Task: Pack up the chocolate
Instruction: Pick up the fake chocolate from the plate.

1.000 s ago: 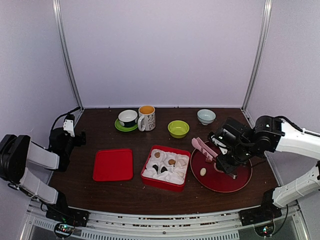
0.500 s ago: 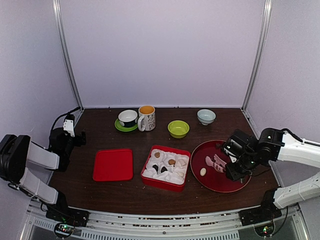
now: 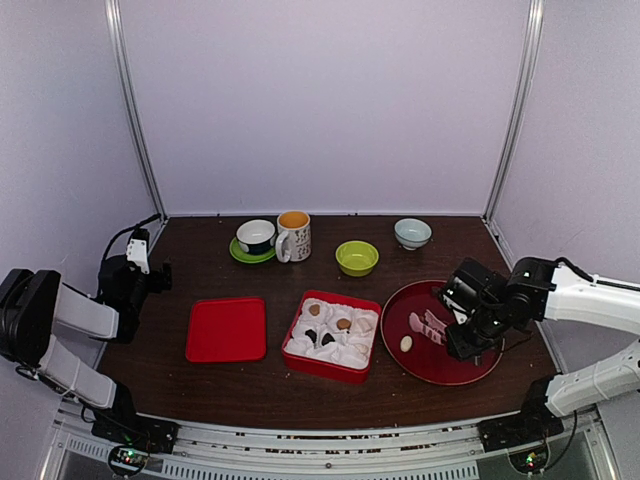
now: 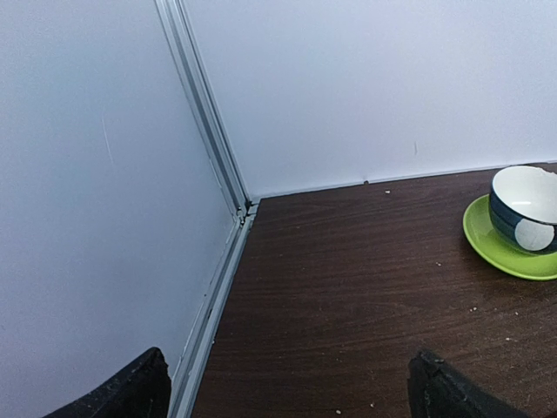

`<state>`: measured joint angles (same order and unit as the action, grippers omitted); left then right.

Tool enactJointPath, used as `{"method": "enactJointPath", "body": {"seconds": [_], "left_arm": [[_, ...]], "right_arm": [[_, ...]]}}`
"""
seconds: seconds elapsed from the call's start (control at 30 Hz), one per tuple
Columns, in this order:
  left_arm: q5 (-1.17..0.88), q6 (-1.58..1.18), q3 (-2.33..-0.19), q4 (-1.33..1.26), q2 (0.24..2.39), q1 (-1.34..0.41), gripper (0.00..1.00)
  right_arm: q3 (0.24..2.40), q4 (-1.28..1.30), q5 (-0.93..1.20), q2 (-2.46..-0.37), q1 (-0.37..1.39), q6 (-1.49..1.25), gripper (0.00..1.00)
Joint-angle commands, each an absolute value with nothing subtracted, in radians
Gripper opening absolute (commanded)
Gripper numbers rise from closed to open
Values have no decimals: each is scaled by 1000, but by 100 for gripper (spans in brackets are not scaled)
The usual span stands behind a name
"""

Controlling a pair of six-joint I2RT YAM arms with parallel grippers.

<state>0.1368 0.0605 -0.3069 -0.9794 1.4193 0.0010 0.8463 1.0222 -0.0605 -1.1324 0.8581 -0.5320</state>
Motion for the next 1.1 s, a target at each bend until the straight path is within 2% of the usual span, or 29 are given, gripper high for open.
{"method": "enactJointPath", "body": {"seconds": [0.0, 0.63, 1.07], "left_arm": [[128, 57, -318, -1037, 1424, 9, 98], [129, 57, -318, -1037, 1425, 10, 98], [129, 56, -318, -1036, 1424, 11, 98]], "right_arm": [[854, 990, -74, -1162, 845, -547, 34], [881, 931, -48, -1273, 796, -504, 33], [902, 960, -38, -1257, 796, -494, 23]]}}
